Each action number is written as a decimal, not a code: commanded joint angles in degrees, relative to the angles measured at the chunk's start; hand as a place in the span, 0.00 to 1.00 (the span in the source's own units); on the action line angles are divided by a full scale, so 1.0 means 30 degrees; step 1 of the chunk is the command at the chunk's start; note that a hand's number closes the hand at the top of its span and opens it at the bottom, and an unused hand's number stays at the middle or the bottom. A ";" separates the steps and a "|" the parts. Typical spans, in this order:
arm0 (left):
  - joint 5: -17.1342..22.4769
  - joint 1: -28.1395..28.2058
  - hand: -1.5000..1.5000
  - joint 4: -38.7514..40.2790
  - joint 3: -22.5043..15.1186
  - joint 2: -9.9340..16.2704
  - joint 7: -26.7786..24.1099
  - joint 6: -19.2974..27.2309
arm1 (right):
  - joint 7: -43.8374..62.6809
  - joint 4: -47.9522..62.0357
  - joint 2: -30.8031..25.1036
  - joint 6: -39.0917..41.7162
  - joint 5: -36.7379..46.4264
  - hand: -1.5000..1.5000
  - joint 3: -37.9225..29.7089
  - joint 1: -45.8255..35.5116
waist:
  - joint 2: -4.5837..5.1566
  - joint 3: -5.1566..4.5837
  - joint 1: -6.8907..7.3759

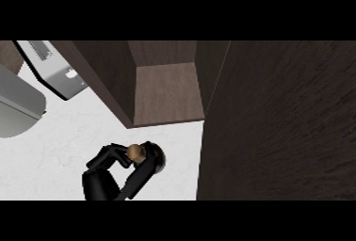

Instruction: Pick up the wine, place it into the cabinet and close the cabinet

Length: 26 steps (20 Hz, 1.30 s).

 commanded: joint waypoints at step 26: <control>0.4213 -0.5137 1.00 -0.8297 -0.6373 0.4774 -0.2090 0.0308 | 0.0109 -0.0903 0.0120 -0.0586 -0.0026 0.00 -0.0498 0.0467 | 0.0376 0.0127 0.1007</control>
